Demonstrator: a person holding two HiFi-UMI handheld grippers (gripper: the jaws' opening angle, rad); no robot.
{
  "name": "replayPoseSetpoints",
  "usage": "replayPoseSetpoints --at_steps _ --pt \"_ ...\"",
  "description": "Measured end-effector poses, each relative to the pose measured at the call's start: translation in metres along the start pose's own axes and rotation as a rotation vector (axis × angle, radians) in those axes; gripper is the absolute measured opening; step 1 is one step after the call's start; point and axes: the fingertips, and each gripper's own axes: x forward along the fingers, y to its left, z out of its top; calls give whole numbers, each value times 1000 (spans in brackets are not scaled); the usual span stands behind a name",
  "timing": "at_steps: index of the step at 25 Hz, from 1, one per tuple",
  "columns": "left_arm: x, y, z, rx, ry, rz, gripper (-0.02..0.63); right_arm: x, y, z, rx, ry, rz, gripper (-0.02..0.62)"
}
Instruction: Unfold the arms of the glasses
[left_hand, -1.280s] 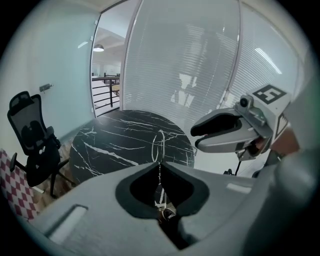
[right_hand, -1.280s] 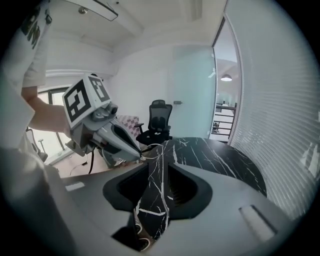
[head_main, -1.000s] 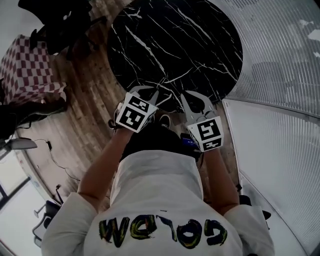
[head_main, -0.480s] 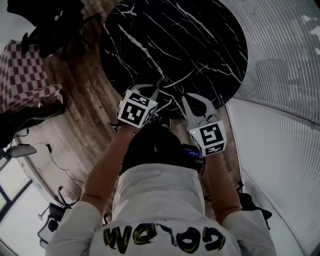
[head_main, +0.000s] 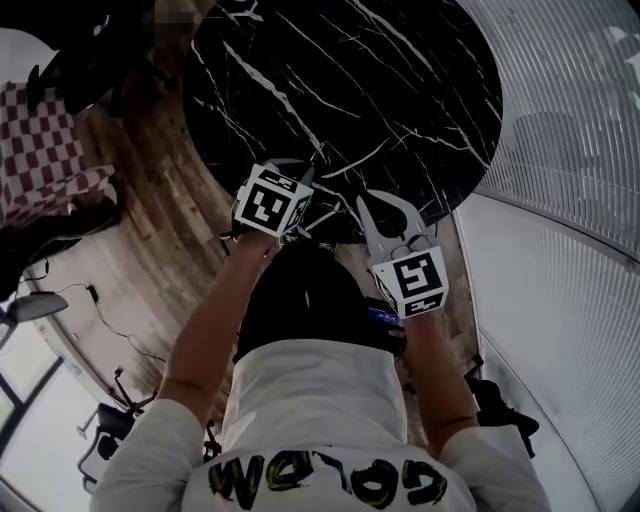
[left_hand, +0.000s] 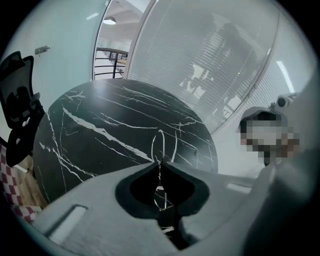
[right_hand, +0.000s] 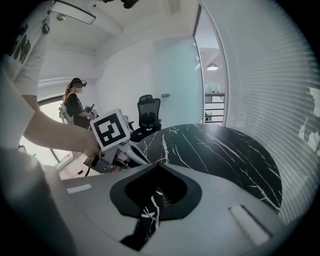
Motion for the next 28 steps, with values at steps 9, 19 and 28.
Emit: replayPoseSetpoints --at_steps 9,19,28 --pt "25 11 -4 -8 64 -12 18 4 -5 -13 31 9 0 2" --pt "37 13 -7 -5 81 -19 20 2 -8 -24 49 21 -2 2" --pt "40 14 -11 24 89 -8 32 -8 -10 -27 60 15 -16 2"
